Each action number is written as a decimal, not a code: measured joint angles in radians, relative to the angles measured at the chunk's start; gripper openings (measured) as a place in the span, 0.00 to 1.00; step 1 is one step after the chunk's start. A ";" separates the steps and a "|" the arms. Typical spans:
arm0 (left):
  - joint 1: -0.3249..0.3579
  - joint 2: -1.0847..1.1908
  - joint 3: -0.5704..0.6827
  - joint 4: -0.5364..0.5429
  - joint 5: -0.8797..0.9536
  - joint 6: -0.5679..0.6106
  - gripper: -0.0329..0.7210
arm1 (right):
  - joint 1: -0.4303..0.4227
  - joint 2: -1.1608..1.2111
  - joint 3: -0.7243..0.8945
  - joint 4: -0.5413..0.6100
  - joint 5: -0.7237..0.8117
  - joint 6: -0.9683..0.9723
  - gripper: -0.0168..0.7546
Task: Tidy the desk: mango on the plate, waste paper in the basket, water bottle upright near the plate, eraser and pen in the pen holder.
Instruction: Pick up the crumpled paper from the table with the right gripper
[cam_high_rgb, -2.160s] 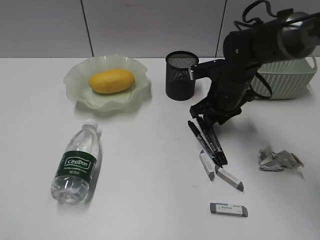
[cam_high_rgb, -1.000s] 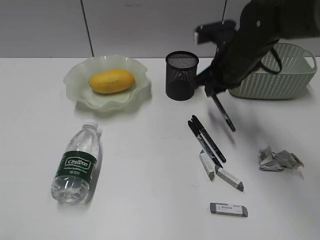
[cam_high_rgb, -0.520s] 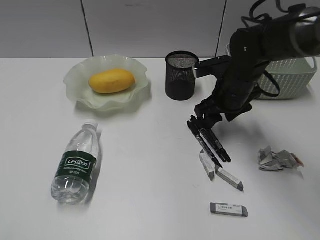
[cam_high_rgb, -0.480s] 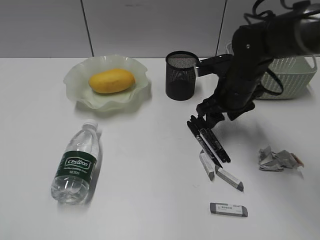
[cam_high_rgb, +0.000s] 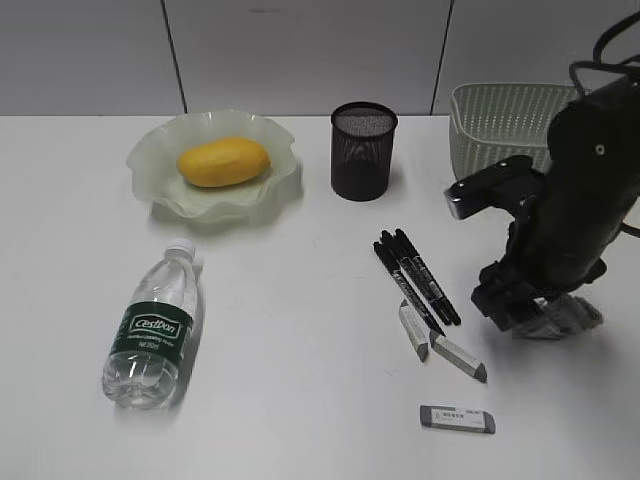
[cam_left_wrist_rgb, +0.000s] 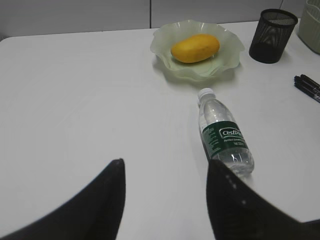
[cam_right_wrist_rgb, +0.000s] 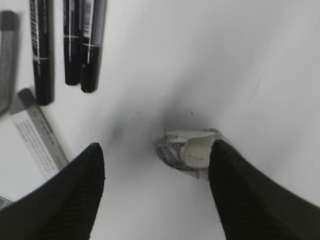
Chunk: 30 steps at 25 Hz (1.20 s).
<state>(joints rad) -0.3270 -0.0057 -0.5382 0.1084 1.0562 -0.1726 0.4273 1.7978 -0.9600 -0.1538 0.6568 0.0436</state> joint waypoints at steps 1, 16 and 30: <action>0.000 0.000 0.000 0.000 0.000 0.000 0.56 | 0.000 0.001 0.012 -0.024 -0.007 0.023 0.69; 0.000 0.000 0.000 0.000 0.000 0.000 0.54 | 0.000 0.125 0.024 -0.209 -0.090 0.161 0.56; 0.000 0.000 0.000 0.000 0.000 0.000 0.51 | -0.155 -0.112 -0.089 -0.232 -0.468 0.282 0.04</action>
<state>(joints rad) -0.3270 -0.0057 -0.5382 0.1084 1.0562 -0.1726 0.2727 1.6854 -1.0488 -0.3861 0.1888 0.3259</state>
